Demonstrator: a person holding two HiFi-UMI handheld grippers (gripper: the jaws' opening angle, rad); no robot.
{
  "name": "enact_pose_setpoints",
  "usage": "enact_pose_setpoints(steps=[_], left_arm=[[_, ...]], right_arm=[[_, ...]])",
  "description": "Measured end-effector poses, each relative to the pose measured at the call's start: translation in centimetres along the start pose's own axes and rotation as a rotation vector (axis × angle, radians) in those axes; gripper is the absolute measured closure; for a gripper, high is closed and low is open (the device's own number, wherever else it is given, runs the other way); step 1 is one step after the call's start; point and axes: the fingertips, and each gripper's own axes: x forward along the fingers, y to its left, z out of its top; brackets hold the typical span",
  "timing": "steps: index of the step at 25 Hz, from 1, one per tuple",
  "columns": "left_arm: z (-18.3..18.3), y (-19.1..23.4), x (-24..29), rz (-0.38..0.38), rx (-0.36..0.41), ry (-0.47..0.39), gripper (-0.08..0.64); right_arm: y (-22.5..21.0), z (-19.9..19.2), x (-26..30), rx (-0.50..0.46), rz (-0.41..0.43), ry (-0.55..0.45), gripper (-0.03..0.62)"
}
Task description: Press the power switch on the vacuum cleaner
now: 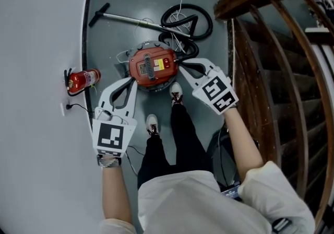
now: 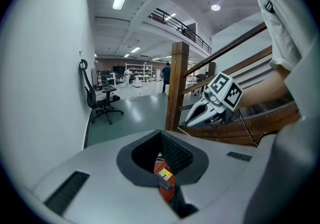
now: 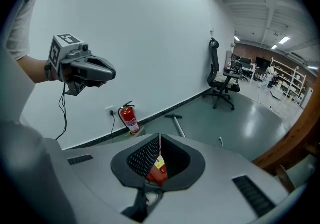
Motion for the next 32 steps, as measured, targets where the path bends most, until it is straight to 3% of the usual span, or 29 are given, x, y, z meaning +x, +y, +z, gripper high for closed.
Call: enact_pose_setpoints(steps=[15,32], left_arm=[[-3.8,-0.3,1.6,-0.021,-0.012,0.071,0.561],[-9.0,-0.3,3.8,0.022,-0.118,0.124,0.561]], right_arm=[[-0.4,-6.7,7.2,-0.112,0.093,0.203,0.56],[-2.5,-14.4,16.0,-0.214,0.172,0.361,0.558]])
